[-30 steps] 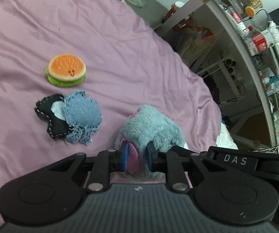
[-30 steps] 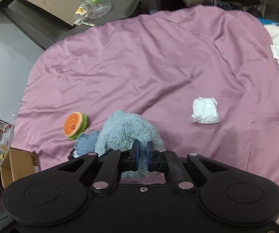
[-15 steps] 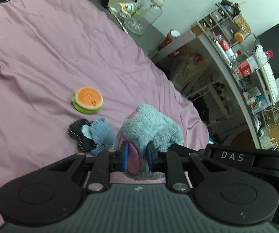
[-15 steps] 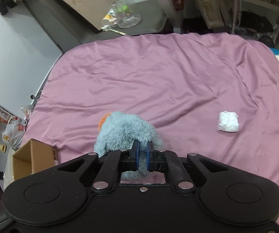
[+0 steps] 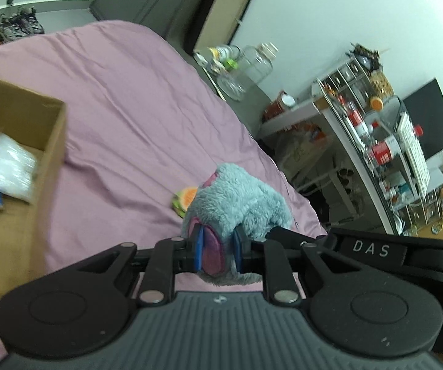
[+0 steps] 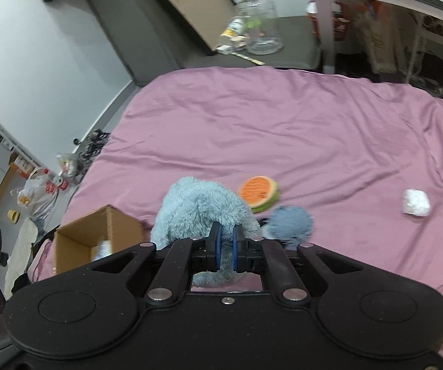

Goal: Organize soft objects
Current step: 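Lift the grey plush toy with the left gripper and carry it over the box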

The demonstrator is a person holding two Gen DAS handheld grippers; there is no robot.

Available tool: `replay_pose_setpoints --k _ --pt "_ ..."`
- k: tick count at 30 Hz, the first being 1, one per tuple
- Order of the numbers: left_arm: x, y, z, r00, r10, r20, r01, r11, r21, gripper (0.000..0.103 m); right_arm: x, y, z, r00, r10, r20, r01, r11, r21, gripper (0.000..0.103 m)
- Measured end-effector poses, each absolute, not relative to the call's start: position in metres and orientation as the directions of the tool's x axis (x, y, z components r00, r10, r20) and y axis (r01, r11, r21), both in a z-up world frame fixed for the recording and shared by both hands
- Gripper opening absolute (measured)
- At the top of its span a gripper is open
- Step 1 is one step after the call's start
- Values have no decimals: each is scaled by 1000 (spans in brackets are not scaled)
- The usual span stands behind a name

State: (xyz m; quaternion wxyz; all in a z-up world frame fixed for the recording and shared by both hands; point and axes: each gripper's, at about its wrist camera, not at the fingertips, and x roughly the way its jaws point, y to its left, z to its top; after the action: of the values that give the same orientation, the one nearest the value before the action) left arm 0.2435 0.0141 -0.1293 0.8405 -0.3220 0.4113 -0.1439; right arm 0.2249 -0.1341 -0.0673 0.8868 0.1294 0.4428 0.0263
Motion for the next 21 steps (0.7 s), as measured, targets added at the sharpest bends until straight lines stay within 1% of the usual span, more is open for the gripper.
replay_pose_setpoints --k 9,21 --pt "239 73 -123 667 -451 -594 -70 755 -652 18 233 -70 -64 603 215 -768 -20 967 255 7" --pt "227 137 -130 694 -362 -622 -167 760 -628 18 242 -7 -76 555 310 -772 -123 948 292 7"
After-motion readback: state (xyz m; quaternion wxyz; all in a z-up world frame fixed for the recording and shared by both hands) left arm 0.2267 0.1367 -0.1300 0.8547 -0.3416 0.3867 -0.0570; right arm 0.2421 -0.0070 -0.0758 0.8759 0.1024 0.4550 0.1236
